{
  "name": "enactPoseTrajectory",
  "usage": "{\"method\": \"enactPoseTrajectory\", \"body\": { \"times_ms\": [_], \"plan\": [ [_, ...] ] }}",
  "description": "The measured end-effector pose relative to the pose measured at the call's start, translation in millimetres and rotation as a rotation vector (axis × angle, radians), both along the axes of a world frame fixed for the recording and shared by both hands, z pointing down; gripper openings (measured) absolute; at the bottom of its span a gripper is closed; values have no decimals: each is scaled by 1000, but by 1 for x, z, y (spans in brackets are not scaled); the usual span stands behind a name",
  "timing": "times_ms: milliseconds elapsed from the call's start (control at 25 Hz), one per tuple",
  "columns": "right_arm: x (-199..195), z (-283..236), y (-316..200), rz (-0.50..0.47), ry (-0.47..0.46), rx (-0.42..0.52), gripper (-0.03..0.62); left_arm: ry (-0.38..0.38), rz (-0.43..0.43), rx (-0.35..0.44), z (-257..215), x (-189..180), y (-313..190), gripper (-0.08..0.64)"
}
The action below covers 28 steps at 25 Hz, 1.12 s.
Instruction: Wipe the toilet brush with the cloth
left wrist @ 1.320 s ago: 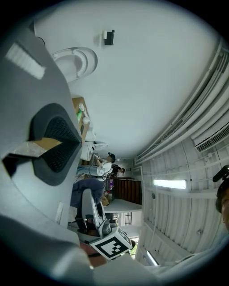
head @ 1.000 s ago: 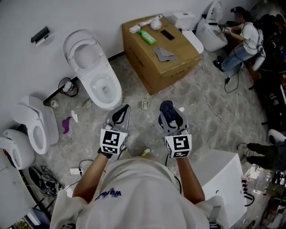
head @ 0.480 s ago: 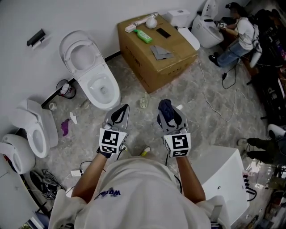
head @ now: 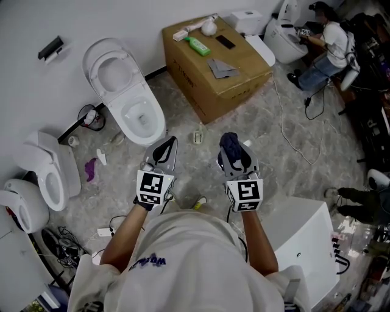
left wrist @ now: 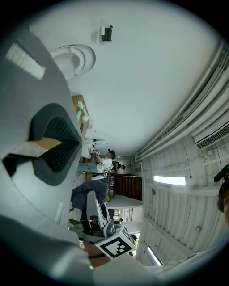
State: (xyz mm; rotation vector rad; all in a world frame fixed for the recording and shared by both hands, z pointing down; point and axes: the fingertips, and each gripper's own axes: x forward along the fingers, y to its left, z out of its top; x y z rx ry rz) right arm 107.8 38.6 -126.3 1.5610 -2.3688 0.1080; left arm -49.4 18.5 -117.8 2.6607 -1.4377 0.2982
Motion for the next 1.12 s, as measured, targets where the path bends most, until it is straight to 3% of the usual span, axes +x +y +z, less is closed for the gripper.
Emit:
{"method": "enactPoseTrajectory", "body": {
  "times_ms": [600, 920, 1120],
  "plan": [
    [15, -6, -2, 21, -2, 10, 160, 1, -13, 11, -3, 6, -1, 2],
    [18, -2, -1, 34, -9, 2, 160, -22, 4, 11, 3, 5, 5, 2],
    [10, 11, 7, 19, -4, -29, 160, 1, 32, 10, 9, 2, 20, 2]
  ]
}}
